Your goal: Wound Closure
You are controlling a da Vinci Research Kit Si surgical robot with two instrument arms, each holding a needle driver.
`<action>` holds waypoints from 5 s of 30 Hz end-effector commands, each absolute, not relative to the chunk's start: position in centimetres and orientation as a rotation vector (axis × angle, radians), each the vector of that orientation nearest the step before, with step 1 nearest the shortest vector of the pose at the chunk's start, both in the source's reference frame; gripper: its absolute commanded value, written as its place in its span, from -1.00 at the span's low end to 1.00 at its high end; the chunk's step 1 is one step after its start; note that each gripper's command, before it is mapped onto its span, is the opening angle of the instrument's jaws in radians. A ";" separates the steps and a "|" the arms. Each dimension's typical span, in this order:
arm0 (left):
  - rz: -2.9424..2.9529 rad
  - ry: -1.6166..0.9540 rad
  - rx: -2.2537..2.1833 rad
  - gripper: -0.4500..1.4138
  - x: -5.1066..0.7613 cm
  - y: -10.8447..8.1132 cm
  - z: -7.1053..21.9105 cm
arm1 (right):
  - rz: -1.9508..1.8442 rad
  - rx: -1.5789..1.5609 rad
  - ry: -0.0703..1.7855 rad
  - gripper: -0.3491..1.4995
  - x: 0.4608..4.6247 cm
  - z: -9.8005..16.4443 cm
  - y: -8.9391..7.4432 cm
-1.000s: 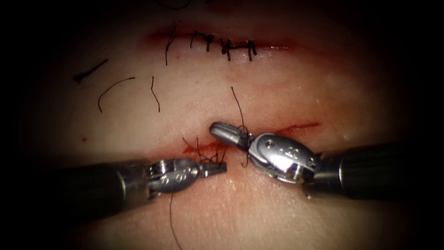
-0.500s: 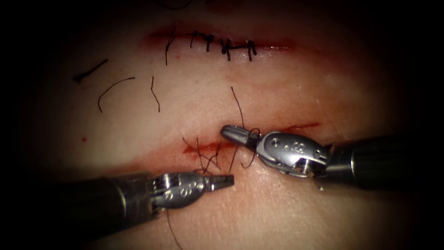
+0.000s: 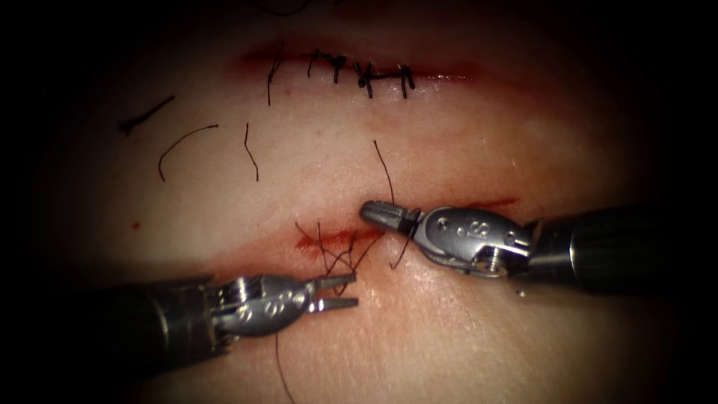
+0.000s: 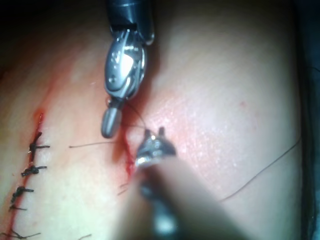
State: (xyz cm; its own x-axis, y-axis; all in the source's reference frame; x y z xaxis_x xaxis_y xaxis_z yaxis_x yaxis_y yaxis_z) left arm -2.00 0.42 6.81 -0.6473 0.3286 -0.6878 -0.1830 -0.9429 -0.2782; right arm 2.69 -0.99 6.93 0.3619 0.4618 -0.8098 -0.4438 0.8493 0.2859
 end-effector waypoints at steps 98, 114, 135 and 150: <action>2.459 -0.218 -1.174 -1.00 -2.34 0.8 8.0 | 0.578 0.083 1.080 0.56 2.86 6.7 -1.3; 2.487 -0.250 -1.164 -0.86 -2.35 0.6 7.9 | 0.666 -0.002 1.150 0.51 2.76 6.5 -1.1; 2.470 -0.318 -1.191 -0.32 -2.29 0.1 7.0 | 0.607 -0.071 0.950 0.51 2.72 6.8 -1.0; 2.466 -0.287 -1.180 -0.37 -2.24 0.3 6.6 | 0.538 -0.032 0.860 0.51 2.76 7.0 -1.1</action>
State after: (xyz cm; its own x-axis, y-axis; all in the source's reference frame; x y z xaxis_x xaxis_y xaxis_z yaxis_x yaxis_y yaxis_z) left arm -2.23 0.31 6.57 -0.5662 0.4281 -0.7043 -0.2535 -0.9036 -0.3455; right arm 2.70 -1.08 6.93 0.5283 0.4357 -0.7287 -0.4644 0.8668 0.1817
